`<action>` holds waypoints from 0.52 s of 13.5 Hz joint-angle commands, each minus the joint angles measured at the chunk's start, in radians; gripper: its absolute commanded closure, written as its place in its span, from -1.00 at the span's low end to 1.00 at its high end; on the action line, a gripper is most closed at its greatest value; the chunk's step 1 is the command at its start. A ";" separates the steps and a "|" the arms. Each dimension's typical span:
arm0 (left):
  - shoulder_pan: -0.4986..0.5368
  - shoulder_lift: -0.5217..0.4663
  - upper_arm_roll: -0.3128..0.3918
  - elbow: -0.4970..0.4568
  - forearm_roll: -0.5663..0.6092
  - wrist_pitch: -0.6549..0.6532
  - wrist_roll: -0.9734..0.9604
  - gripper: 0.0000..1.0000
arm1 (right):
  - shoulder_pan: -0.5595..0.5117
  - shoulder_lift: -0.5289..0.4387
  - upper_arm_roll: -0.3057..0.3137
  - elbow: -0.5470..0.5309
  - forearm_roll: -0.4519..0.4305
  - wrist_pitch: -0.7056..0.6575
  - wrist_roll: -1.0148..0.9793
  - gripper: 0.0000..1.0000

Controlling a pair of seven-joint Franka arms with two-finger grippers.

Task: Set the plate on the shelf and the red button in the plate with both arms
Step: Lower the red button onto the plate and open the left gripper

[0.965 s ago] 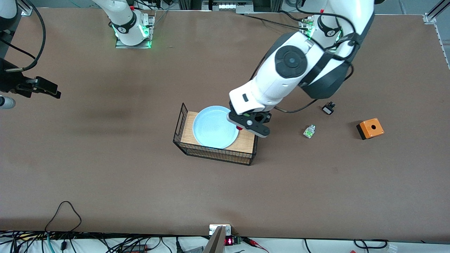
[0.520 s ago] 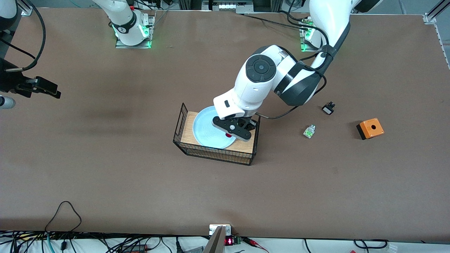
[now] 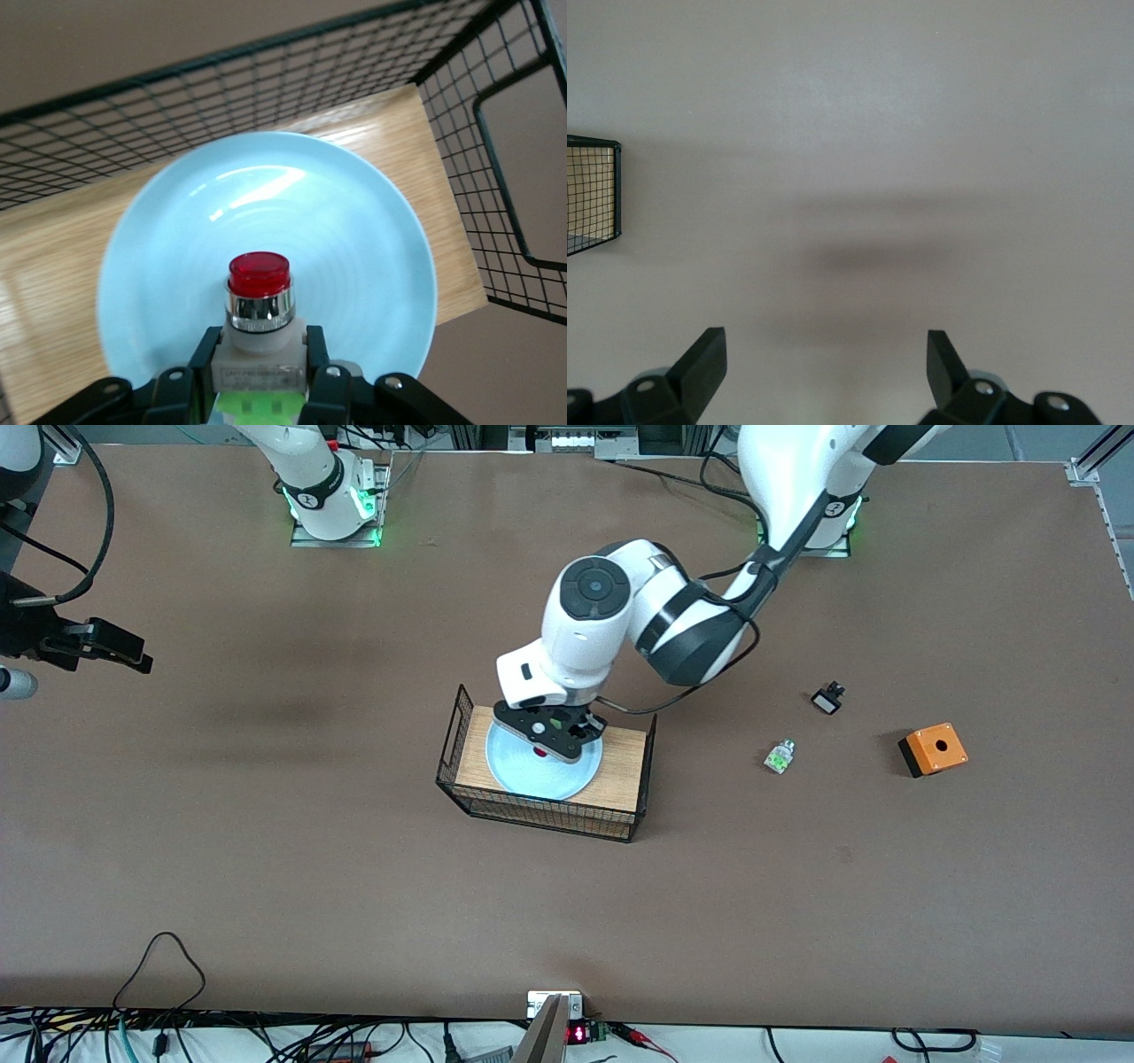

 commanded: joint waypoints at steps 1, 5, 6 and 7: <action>-0.023 0.042 0.023 0.033 0.050 0.022 -0.016 0.57 | 0.000 -0.019 -0.001 -0.005 -0.014 -0.008 0.002 -1.00; -0.011 0.005 0.023 0.033 0.053 0.003 -0.047 -1.00 | 0.000 -0.019 -0.001 -0.005 -0.013 -0.008 0.002 -1.00; -0.007 -0.015 0.023 0.033 0.051 -0.031 -0.071 -1.00 | 0.000 -0.019 -0.001 -0.007 -0.013 -0.008 0.002 -1.00; -0.007 -0.039 0.023 0.036 0.048 -0.083 -0.085 -1.00 | 0.000 -0.019 -0.001 -0.005 -0.013 -0.008 0.002 -1.00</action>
